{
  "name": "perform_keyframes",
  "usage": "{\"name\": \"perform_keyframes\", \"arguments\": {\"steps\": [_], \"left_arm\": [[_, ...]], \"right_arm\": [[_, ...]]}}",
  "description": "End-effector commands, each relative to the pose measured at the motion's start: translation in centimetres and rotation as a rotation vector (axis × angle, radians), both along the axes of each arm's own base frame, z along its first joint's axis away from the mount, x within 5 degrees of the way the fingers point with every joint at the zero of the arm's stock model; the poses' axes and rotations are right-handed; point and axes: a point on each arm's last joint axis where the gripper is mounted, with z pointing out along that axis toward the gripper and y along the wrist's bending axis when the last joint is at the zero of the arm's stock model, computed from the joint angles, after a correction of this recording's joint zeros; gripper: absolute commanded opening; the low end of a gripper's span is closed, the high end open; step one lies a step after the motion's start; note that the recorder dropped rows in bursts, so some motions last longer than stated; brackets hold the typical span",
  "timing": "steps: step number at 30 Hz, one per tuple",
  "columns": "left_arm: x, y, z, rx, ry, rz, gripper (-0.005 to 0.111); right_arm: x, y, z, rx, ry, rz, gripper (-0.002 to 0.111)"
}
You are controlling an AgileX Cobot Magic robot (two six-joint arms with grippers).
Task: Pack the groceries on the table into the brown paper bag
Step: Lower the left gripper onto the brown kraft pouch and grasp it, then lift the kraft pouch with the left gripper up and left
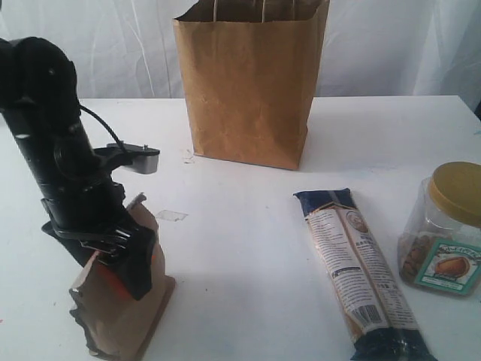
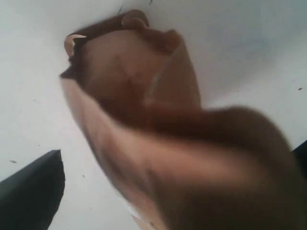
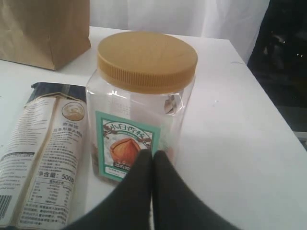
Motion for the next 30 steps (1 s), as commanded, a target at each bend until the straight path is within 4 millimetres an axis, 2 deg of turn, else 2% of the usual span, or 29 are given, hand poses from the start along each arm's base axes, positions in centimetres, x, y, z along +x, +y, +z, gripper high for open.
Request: {"name": "perform_keyframes", "arguments": {"steps": [1, 9, 13, 18, 26, 28, 30], "left_arm": [[0.0, -0.7, -1.4, 0.035, 0.055, -0.02, 0.1], [0.7, -0.6, -3.6, 0.118, 0.102, 0.019, 0.099], [0.7, -0.5, -4.0, 0.139, 0.127, 0.032, 0.093], [0.5, -0.4, -3.9, 0.157, 0.149, 0.044, 0.067], [0.2, -0.3, -3.8, 0.174, 0.185, 0.034, 0.012], [0.2, -0.3, -3.8, 0.172, 0.183, 0.029, 0.002], [0.2, -0.3, -3.8, 0.17, 0.182, 0.024, 0.0]], "right_arm": [[0.0, 0.0, 0.0, -0.003, -0.006, -0.006, 0.0], [0.0, 0.0, 0.0, -0.003, -0.006, -0.006, 0.0], [0.0, 0.0, 0.0, -0.003, -0.006, -0.006, 0.0], [0.0, 0.0, 0.0, -0.003, -0.006, -0.006, 0.0], [0.0, 0.0, 0.0, -0.003, -0.006, -0.006, 0.0], [0.0, 0.0, 0.0, -0.003, -0.006, -0.006, 0.0], [0.0, 0.0, 0.0, -0.003, -0.006, -0.006, 0.0]]}}
